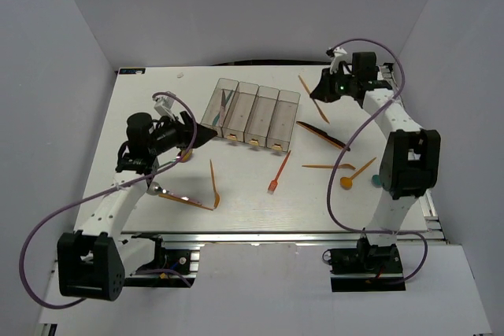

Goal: Sort the eating utensils into containers

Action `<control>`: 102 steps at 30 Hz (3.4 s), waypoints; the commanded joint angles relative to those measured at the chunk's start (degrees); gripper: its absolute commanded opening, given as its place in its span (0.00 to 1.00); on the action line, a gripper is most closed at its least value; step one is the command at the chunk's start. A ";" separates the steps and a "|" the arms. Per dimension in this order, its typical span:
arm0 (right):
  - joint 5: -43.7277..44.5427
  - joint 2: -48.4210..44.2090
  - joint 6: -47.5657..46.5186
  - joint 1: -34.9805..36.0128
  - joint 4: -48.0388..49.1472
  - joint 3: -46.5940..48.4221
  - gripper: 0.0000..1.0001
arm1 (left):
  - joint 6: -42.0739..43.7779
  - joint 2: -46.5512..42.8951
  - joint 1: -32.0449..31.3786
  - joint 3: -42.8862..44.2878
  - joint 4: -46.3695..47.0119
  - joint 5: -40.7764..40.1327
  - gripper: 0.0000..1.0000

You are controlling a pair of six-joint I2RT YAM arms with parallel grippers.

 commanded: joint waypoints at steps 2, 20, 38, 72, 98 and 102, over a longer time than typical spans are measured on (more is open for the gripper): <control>-15.52 -9.41 5.77 4.07 4.44 -8.74 0.00 | -12.52 5.45 -2.44 -0.05 9.32 5.56 0.72; -23.62 -22.17 20.28 15.07 20.98 -26.15 0.00 | -23.26 23.22 -20.11 15.07 10.20 -14.67 0.68; -23.36 -23.31 21.24 17.09 22.82 -27.74 0.00 | -23.97 27.79 -22.85 18.86 10.12 -14.24 0.63; -25.20 -23.22 23.44 16.65 26.25 -29.58 0.00 | -20.98 31.22 -24.61 23.78 10.03 -10.90 0.02; -27.13 -29.11 15.53 9.44 22.82 -30.99 0.46 | 22.87 55.64 -8.35 77.56 -36.38 -37.35 0.00; -27.31 -29.38 14.83 9.18 22.47 -30.90 0.46 | 24.19 59.87 -8.35 81.17 -36.47 -38.49 0.00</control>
